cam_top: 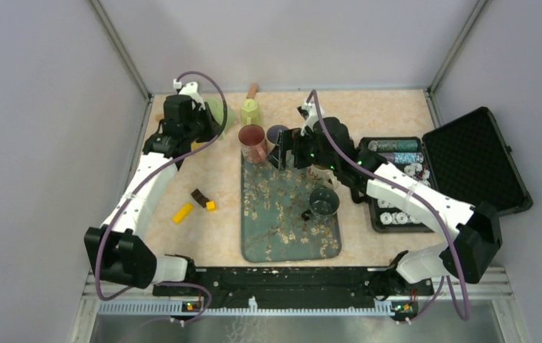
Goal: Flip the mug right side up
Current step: Turn over the cup at the center of the board.
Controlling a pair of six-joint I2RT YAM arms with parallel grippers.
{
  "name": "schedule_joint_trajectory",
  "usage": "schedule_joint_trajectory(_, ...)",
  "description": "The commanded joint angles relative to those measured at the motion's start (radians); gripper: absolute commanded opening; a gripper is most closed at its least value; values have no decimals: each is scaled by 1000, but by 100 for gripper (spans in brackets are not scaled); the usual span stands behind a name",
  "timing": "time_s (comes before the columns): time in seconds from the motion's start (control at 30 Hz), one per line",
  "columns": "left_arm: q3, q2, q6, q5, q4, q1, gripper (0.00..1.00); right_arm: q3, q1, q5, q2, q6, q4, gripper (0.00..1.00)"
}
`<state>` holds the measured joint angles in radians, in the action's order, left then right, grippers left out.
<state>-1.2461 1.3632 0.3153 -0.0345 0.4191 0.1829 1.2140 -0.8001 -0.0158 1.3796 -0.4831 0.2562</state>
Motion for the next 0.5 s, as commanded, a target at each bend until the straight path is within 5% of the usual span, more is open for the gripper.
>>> schedule_joint_trajectory(0.0, -46, -112, 33, -217, -165, 16, 0, -32, 9, -70, -48, -47, -164, 99)
schedule_joint_trajectory(0.23, -28, -147, 221, -475, -389, 45, 0, -104, 71, -234, -73, -133, -366, 99)
schedule_joint_trajectory(0.47, 117, -131, 546, -681, -853, 51, 0, -222, 144, -391, -125, -285, -655, 99)
